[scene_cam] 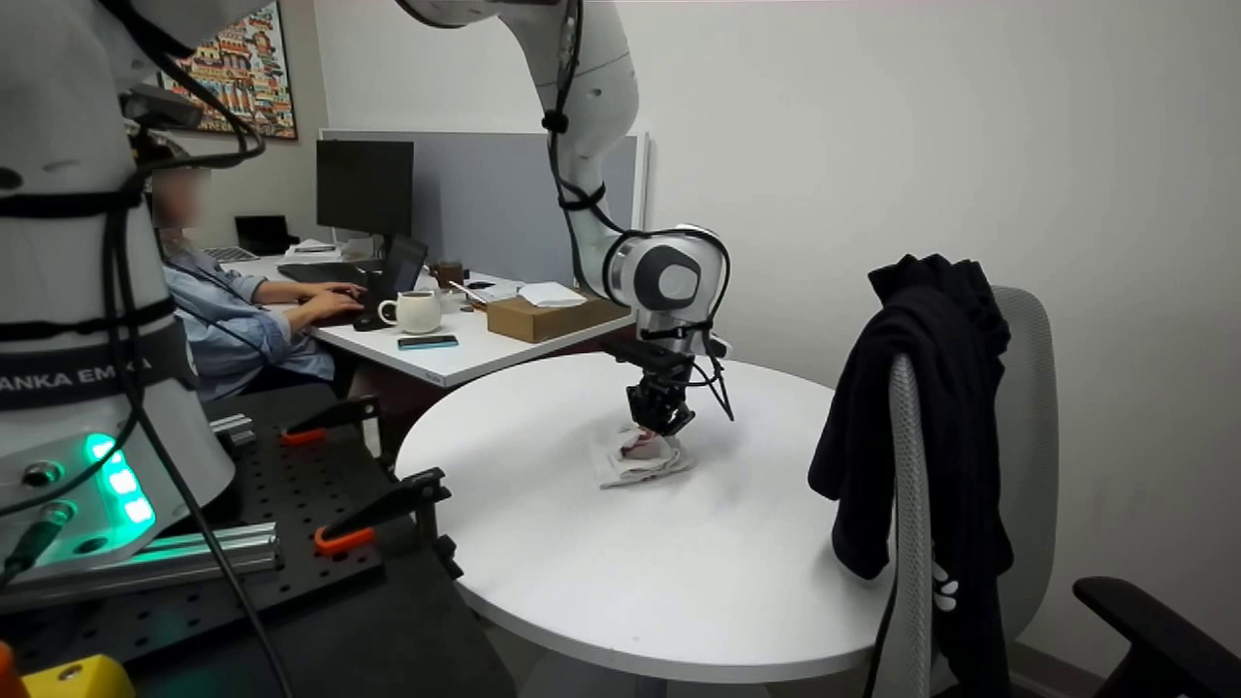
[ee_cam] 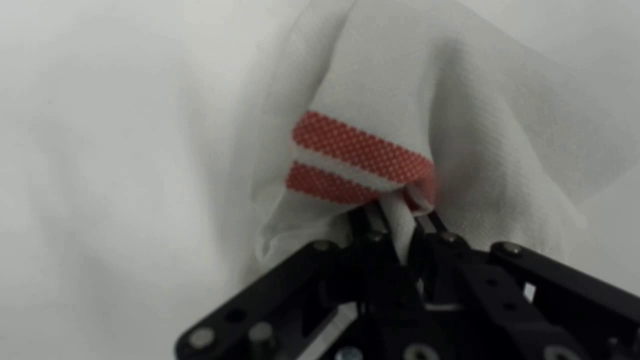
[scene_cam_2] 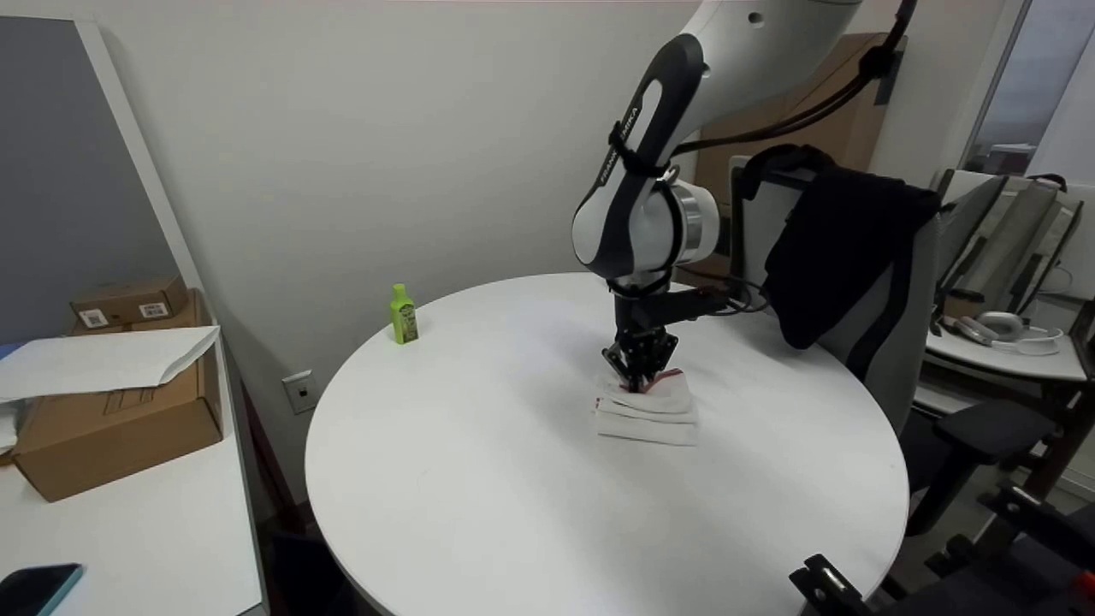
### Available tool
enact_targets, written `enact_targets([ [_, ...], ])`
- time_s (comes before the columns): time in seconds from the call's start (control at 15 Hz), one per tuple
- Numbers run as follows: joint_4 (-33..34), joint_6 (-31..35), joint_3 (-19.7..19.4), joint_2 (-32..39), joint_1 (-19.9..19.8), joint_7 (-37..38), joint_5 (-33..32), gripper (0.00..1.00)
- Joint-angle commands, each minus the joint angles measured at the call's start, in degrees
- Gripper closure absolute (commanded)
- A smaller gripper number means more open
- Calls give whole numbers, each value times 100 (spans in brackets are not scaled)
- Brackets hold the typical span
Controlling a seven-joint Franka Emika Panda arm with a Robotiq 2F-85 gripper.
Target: Use the towel to wipe the table then unfold it.
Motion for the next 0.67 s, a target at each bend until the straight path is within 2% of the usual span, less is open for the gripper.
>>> enact_targets([
  [0.0,1384,-303,-246,765,-29,333,-53,97],
  [0.2,1771,-302,-517,920,-209,448,-88,97],
  [0.33,1667,-187,-755,942,-351,470,-156,97],
  [0.47,1457,-155,-978,908,-413,471,-265,97],
  [0.6,742,-94,-1097,651,-424,306,-488,97],
])
